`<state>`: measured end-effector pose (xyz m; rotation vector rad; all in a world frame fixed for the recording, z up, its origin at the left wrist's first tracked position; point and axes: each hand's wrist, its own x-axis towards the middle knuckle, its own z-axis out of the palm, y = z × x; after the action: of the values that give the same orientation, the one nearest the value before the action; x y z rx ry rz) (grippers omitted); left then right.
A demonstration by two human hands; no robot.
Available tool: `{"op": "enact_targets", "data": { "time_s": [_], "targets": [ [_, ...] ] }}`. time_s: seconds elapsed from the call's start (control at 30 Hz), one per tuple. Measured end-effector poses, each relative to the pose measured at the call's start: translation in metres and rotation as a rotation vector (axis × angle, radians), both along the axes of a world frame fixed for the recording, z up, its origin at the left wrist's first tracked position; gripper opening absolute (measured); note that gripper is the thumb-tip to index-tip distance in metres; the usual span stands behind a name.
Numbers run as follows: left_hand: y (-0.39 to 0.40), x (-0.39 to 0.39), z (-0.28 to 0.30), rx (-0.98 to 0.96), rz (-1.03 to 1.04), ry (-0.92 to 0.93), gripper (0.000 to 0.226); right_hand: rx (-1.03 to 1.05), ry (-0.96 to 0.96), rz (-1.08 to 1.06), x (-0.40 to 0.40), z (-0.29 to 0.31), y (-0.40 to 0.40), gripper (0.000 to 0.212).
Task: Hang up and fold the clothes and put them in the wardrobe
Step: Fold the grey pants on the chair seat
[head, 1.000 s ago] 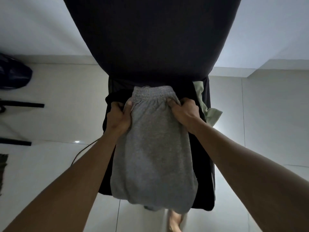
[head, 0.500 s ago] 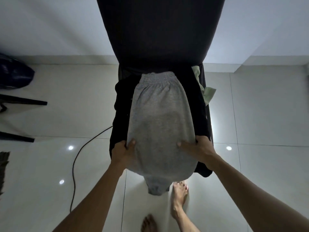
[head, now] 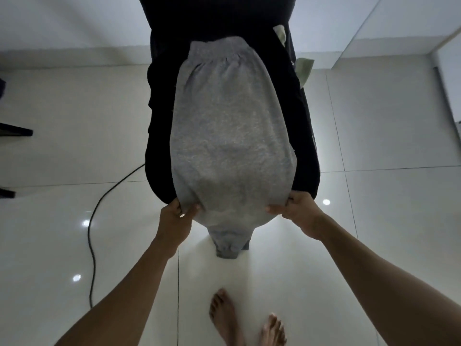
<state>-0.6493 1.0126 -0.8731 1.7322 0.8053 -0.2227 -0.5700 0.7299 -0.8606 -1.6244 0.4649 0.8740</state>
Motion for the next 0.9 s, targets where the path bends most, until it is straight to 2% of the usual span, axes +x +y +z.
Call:
{"op": "enact_targets", "data": {
  "time_s": [0.07, 0.17, 0.23, 0.3, 0.4, 0.47, 0.6, 0.67, 0.8, 0.9],
  "targets": [
    [-0.005, -0.006, -0.022, -0.001, -0.002, -0.018, 0.028, 0.016, 0.002, 0.003, -0.012, -0.024, 0.0, 0.037],
    [-0.011, -0.013, -0.047, -0.029, 0.018, -0.046, 0.041, 0.032, -0.021, -0.025, -0.024, -0.061, 0.007, 0.076],
    [-0.015, -0.02, -0.059, -0.053, -0.013, -0.046, 0.043, 0.05, -0.043, -0.02, -0.034, -0.082, 0.015, 0.089],
    [-0.018, -0.031, -0.066, -0.099, 0.005, -0.01, 0.042, 0.075, -0.062, 0.007, -0.047, -0.094, 0.019, 0.083],
    [-0.023, -0.063, -0.063, -0.192, -0.048, 0.015, 0.013, 0.109, -0.079, 0.026, -0.076, -0.101, 0.014, 0.072],
    [-0.023, -0.091, -0.054, -0.263, -0.066, 0.033, 0.028, 0.11, -0.07, 0.077, -0.097, -0.095, 0.006, 0.07],
    [-0.027, -0.14, -0.034, -0.329, -0.1, 0.064, 0.079, 0.123, -0.059, 0.212, -0.132, -0.071, -0.014, 0.074],
    [-0.034, -0.163, -0.021, -0.352, -0.092, 0.066, 0.083, 0.132, -0.037, 0.265, -0.148, -0.056, -0.022, 0.077],
    [-0.056, -0.21, 0.011, -0.376, -0.085, 0.066, 0.077, 0.162, 0.007, 0.355, -0.188, -0.022, -0.033, 0.083],
    [-0.069, -0.238, 0.033, -0.416, -0.04, 0.052, 0.083, 0.183, 0.024, 0.343, -0.222, -0.003, -0.039, 0.089]
  ]
}}
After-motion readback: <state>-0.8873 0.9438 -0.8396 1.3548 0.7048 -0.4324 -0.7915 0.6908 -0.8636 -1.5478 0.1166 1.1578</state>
